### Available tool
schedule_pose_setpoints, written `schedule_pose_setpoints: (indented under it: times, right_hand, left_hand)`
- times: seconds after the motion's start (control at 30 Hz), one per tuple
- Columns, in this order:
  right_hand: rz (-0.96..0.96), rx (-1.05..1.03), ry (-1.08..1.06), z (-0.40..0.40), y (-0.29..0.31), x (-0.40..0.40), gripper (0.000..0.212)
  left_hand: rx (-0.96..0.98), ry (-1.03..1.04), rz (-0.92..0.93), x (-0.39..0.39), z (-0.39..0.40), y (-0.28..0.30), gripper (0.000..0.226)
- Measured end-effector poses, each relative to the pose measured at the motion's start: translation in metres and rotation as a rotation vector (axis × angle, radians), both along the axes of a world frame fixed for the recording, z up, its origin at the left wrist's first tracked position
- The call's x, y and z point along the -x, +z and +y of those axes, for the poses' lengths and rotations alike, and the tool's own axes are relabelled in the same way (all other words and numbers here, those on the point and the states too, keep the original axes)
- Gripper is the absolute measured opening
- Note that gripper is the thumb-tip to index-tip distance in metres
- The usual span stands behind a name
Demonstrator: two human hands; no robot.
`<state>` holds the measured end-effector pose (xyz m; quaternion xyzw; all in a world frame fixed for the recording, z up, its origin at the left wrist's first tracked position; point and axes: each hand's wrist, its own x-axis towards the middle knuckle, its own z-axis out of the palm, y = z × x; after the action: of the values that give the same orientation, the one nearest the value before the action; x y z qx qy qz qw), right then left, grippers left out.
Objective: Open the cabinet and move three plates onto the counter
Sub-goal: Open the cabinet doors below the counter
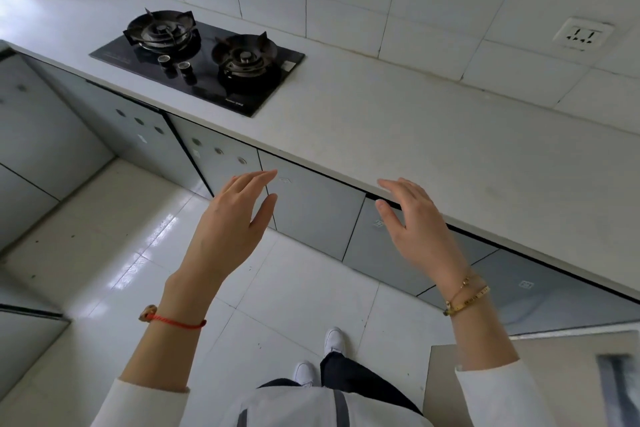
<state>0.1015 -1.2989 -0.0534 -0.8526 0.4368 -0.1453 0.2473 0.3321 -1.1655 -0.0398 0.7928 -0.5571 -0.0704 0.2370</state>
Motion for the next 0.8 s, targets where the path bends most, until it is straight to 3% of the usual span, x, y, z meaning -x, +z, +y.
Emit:
schedule_pose_setpoints:
  times: [0.47,0.8]
  right_hand:
    - [-0.029,0.035,0.050,-0.072,-0.038,0.009,0.040]
    - [-0.049,0.065,0.062,-0.089,-0.150,0.006,0.039]
  left_hand:
    - [0.017,0.068,-0.008,0.011,-0.057,-0.041,0.041]
    - [0.048,0.058,-0.019,0.014,-0.079,-0.156,0.038]
